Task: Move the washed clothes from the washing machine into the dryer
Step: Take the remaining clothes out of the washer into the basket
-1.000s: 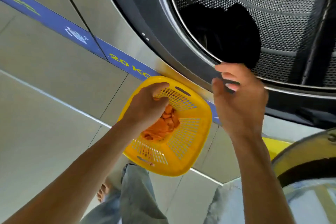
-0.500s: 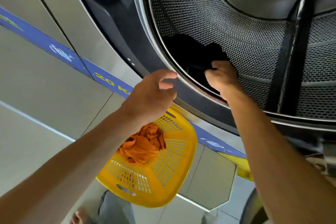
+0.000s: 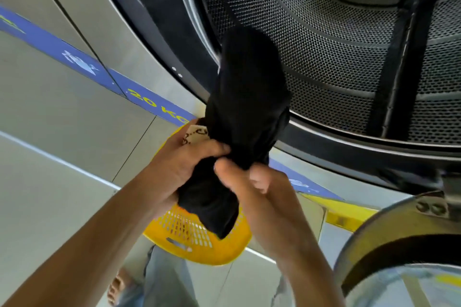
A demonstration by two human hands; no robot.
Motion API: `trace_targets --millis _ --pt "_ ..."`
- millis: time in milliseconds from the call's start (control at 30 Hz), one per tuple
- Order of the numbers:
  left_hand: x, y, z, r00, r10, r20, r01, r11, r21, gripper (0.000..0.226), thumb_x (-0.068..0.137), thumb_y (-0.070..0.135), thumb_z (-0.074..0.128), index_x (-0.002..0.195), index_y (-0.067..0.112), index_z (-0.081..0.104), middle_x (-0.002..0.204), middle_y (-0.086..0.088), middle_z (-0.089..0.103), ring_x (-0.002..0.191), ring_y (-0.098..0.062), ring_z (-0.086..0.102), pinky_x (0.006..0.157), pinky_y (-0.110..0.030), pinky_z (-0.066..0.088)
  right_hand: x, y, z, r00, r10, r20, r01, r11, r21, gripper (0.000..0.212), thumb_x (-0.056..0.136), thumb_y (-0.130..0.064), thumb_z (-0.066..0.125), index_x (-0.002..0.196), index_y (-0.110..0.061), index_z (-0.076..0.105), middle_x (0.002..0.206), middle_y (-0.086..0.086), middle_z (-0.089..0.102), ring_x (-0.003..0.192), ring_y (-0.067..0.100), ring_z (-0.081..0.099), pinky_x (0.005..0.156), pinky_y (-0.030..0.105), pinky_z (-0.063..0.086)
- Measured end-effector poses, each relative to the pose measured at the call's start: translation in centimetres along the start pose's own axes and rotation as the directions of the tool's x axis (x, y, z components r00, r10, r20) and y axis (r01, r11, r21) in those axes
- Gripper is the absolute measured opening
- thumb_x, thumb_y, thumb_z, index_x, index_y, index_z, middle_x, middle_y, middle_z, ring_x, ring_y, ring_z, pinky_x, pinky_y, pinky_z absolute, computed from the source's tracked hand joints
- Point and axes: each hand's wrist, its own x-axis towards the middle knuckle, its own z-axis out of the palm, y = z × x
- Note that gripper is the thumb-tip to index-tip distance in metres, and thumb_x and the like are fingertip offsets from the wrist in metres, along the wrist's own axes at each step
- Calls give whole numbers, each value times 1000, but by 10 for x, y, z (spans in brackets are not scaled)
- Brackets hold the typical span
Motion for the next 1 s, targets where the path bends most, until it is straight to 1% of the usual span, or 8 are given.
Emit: trace_targets --millis 100,200,300,367,533,700,833,1000 --pt "-9 -18 -10 998 9 -66 -1 993 122 44 62 10 75 105 10 65 95 -20 70 83 -25 67 80 -38 55 5 21 -11 990 115 -86 -90 964 250 64 57 -75 69 102 -31 60 107 -6 68 86 13 74 72 46 62" --pt "-12 -41 -6 994 -23 -108 48 972 232 36 64 11 77 97 18 67 83 -8 71 76 -23 68 73 -33 57 21 48 1 987 117 -113 -76 948 309 40 81 -46 75 116 -46 55 118 -18 65 97 7 70 61 39 62" --pt "1 -72 -14 994 -41 -97 80 896 437 40 65 27 71 104 27 65 95 -6 72 95 -25 68 92 -42 54 50 102 20 971 30 -235 -39 999 -34 39 86 -48 67 122 -37 60 112 -18 70 102 7 66 85 38 56" --pt "7 -85 -26 995 37 -96 37 744 667 35 74 25 66 109 25 65 94 7 68 95 -18 62 89 -23 49 63 130 24 950 -19 -311 -67 962 -264 32 85 -40 67 112 -25 66 106 -4 70 101 19 64 88 34 50" --pt "14 -85 -63 841 502 -201 13 353 936 34 71 23 52 97 20 73 97 -12 70 92 -31 54 91 -32 36 65 171 18 911 -86 -404 -137 861 -491 26 84 -23 64 110 -21 68 128 11 60 122 32 49 100 35 36" --pt "34 -104 -92 931 216 -295 210 346 915 63 80 21 63 138 39 49 149 -15 30 136 -36 35 112 -40 30 54 201 25 909 222 -352 -352 862 -365 67 89 -23 62 148 -38 35 159 20 18 136 41 38 105 45 39" --pt "34 -117 -108 953 120 -277 253 187 949 92 78 -3 58 152 39 24 147 -18 32 123 -42 50 96 -45 47 41 222 41 939 318 -131 -342 901 -266 76 94 -12 44 155 -44 11 148 21 43 124 43 52 101 50 46" --pt "9 -117 -133 954 89 -285 264 197 944 90 81 0 52 150 47 21 139 -17 53 111 -37 59 81 -31 47 25 218 47 926 331 -181 -362 913 -186 78 93 -8 41 154 -48 12 138 19 56 114 43 59 95 49 50"
